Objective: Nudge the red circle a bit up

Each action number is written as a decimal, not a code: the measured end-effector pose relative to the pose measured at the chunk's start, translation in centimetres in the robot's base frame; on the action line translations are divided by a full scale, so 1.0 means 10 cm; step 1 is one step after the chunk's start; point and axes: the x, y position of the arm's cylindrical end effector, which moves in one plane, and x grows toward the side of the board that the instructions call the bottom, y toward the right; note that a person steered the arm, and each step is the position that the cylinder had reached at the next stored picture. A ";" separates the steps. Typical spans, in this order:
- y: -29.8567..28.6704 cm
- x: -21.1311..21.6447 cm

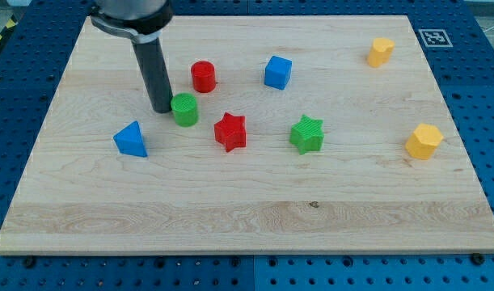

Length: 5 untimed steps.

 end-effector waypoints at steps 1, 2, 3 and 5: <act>0.14 0.18; 0.44 0.47; 0.58 0.65; 0.44 0.44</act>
